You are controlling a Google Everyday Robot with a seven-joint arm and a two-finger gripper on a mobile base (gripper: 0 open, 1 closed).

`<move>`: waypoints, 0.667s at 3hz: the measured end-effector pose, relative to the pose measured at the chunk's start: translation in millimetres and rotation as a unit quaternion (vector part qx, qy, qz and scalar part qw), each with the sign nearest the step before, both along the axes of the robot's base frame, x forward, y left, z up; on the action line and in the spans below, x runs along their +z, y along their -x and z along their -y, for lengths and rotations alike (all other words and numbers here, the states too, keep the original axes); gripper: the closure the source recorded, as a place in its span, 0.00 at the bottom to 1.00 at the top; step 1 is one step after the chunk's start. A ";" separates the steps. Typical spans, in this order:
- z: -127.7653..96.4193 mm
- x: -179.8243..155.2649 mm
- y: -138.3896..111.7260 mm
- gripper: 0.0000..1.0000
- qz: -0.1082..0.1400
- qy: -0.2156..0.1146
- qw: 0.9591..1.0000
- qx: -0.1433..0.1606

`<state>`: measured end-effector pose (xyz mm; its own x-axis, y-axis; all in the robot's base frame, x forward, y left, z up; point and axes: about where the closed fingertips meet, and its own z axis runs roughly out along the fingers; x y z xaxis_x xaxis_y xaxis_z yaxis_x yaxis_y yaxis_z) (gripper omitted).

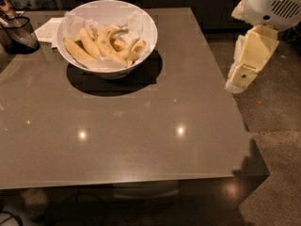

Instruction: Pick banana from white bowl

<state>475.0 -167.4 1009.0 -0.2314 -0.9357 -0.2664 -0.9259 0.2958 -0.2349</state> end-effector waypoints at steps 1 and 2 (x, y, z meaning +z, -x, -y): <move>-5.5 -3.3 -5.2 0.00 0.000 -0.010 1.000 -0.002; -55.4 -2.7 -61.8 0.00 -0.016 -0.057 0.998 -0.027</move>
Offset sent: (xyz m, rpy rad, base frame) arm 0.0738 0.0646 -0.0140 0.1736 0.0812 -0.0827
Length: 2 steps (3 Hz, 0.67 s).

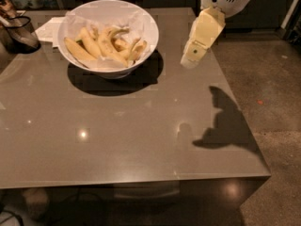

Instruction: Pick banana from white bowl

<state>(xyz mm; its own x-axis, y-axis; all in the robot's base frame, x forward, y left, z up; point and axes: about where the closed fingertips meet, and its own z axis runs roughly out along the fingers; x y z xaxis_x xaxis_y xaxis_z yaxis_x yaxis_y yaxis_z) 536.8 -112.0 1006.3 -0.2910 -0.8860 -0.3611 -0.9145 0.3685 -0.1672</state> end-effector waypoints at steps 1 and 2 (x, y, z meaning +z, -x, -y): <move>-3.7 3.2 -2.6 0.00 0.008 -0.005 1.000 0.000; -5.5 1.3 -9.0 0.00 0.011 -0.025 1.000 -0.009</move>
Offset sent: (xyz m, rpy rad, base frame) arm 0.0143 0.0047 -0.0032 0.0990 -0.0121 -0.0401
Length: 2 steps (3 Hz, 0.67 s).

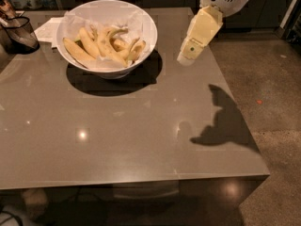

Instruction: Pick banana from white bowl

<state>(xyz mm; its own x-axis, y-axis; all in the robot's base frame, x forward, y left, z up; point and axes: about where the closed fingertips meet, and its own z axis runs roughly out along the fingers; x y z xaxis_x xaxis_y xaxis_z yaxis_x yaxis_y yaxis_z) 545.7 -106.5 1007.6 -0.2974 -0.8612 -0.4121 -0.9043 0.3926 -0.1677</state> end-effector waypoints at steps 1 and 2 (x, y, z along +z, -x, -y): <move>-59.8 8.7 -36.6 0.00 0.001 0.007 1.000 0.017; -69.9 10.9 -38.3 0.00 0.007 0.004 1.000 0.025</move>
Offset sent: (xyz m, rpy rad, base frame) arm 0.0587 0.1029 0.0131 -0.0846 0.0258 0.0872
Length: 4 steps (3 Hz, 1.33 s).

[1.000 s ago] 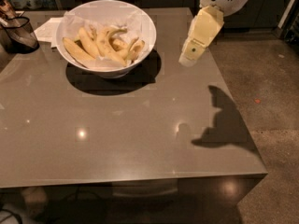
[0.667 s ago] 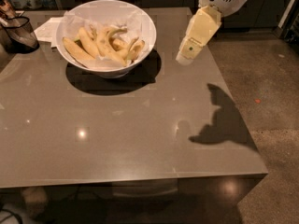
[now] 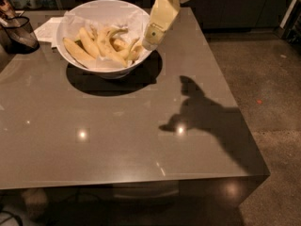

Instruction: Pick banana from white bowl

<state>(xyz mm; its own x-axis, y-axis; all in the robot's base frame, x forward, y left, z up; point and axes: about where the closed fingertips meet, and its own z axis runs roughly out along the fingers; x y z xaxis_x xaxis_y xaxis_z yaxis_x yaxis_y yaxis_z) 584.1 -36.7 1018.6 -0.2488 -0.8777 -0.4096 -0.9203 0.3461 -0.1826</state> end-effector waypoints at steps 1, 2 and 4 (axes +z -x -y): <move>-4.5 0.2 -3.6 0.00 -0.001 -0.012 1.000 0.007; -33.1 1.0 -21.1 0.00 -0.014 -0.045 0.999 0.019; -78.0 -0.2 -54.3 0.09 -0.031 -0.062 0.997 0.037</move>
Offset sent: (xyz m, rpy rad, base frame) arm 0.0468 0.0687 0.0110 0.1804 0.0671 0.0742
